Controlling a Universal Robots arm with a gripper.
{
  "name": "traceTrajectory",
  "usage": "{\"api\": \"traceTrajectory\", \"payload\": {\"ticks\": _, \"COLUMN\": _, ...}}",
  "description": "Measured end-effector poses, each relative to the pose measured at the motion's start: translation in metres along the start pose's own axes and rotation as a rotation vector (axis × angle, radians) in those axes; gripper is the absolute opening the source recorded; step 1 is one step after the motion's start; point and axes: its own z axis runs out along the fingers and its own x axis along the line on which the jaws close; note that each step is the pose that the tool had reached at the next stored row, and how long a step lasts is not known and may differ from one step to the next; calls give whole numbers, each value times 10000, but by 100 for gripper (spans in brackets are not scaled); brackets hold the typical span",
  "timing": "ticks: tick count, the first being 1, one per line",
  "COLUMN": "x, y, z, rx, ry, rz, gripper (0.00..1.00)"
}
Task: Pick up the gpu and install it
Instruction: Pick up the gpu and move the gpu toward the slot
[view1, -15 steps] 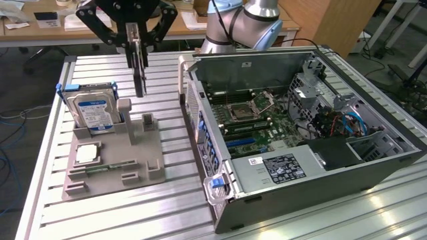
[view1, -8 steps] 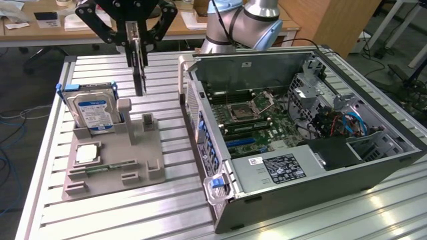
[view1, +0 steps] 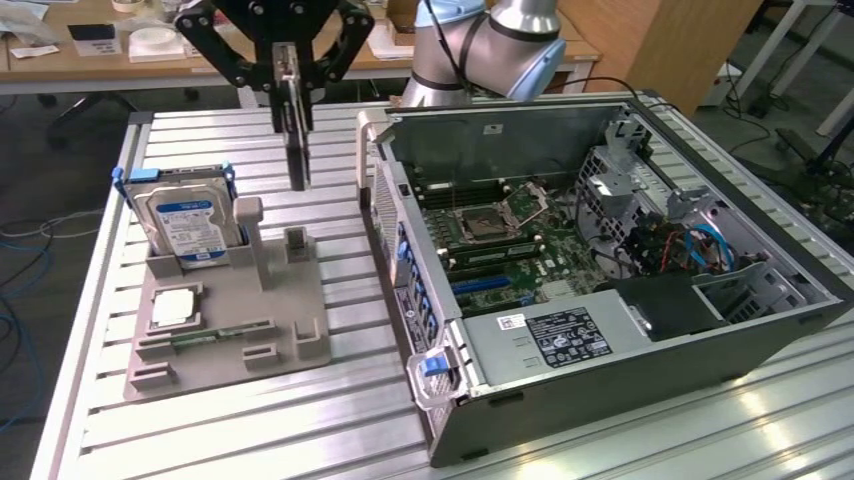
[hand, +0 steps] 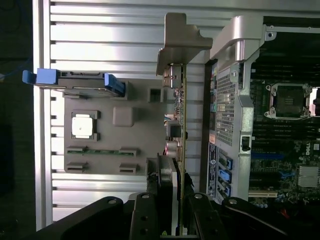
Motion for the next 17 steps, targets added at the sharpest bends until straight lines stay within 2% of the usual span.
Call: {"api": "traceTrajectory", "payload": {"ticks": 17, "x": -278, "y": -2, "z": 4, "rx": 1, "ry": 0, "rz": 0, "gripper": 28}}
